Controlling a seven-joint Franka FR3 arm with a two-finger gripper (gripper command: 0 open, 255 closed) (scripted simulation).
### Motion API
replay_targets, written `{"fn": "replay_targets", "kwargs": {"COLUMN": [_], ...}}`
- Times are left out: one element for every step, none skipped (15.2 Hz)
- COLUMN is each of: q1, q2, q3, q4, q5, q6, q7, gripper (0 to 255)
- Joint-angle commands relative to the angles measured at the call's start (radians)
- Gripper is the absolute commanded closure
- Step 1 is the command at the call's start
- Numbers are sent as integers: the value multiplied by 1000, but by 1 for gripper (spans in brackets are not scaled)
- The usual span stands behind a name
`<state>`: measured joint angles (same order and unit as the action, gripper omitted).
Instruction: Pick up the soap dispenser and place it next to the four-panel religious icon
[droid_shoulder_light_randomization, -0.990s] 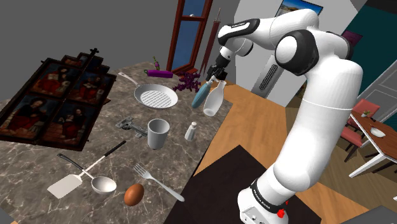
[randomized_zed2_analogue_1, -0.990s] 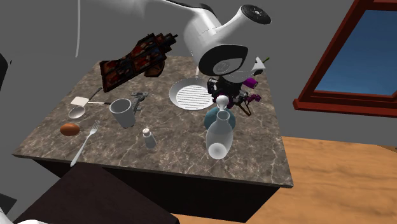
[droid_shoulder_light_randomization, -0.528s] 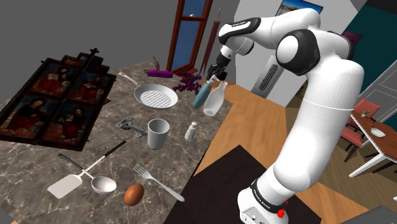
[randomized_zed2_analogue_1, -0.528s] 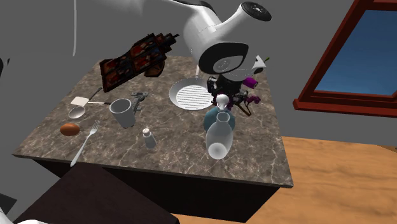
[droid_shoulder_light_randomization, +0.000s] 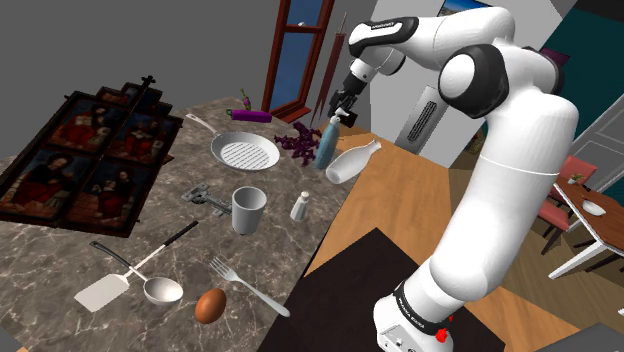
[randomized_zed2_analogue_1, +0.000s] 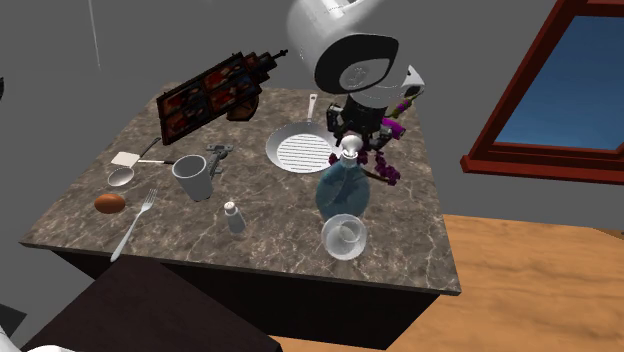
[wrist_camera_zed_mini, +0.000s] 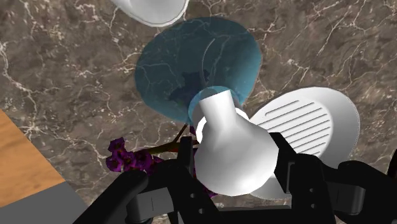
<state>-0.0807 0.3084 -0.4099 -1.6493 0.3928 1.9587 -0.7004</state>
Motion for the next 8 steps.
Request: {"fn": "replay_targets", "kwargs": {"q1": [-1, -1, -2, -2, -3, -3, -4, -5], "q2": [-6, -9, -11, -13, -14, -16, -17, -18], "q3": [-2, -3, -4, -4, -5, -6, -7, -7], "q4": [23, 33, 43, 54, 65, 76, 88, 100], "q5": [-6, -8, -11, -13, -15, -17, -18, -20], "q6": [-27, -38, -50, -62, -74, -86, -99, -111], "q7": [9, 12, 16, 20, 24, 27, 31, 34], "gripper": [255, 255, 255, 255, 255, 255, 255, 255]}}
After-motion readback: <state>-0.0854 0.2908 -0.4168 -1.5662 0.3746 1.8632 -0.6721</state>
